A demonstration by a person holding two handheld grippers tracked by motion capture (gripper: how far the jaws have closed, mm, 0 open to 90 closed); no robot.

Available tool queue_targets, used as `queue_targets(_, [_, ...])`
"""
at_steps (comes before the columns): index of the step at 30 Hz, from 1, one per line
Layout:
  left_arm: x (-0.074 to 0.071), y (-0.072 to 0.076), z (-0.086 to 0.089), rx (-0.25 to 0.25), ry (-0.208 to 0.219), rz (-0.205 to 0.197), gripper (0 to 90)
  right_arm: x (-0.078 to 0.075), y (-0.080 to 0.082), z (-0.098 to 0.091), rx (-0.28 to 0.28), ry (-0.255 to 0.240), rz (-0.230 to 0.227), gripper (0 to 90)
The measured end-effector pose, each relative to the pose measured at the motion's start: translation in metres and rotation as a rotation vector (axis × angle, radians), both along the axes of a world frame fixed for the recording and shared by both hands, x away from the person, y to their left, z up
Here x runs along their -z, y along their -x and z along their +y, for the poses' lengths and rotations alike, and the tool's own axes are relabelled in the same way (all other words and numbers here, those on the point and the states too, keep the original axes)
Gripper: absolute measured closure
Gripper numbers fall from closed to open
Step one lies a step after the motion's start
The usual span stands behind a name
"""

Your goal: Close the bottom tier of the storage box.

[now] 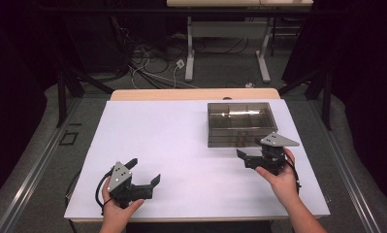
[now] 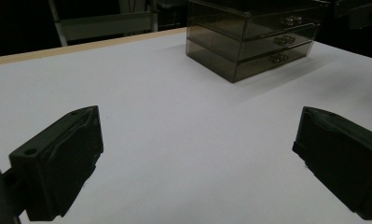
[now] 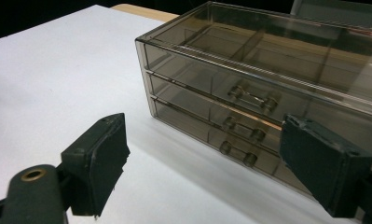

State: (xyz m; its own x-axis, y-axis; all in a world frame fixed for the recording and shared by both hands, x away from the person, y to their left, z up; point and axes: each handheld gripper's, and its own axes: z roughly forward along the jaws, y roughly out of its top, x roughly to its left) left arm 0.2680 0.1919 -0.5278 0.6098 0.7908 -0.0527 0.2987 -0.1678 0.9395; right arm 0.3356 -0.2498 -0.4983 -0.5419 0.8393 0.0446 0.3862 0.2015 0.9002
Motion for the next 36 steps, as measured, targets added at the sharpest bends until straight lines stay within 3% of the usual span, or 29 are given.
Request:
queue_targets(4, [0.000, 0.000, -0.001, 0.002, 0.003, 0.003, 1.4, 0.001, 0.007, -0.005, 0.006, -0.021, 0.007, 11.8])
queue_targets(8, [0.000, 0.000, -0.002, 0.005, 0.003, 0.003, 1.4, 0.005, 0.013, -0.006, -0.004, -0.010, 0.019, 0.0])
queue_targets(14, [0.000, 0.001, -0.002, 0.009, 0.006, 0.007, 1.3, 0.013, 0.022, -0.007, -0.026, 0.020, 0.019, 0.0])
queue_targets(20, [0.000, 0.001, -0.003, 0.014, 0.006, 0.009, 1.3, 0.020, 0.031, -0.004, -0.042, 0.017, 0.018, 0.0])
queue_targets(36, [0.000, 0.002, -0.005, 0.019, 0.009, 0.010, 1.3, 0.039, 0.040, 0.016, -0.158, 0.026, 0.027, 0.0])
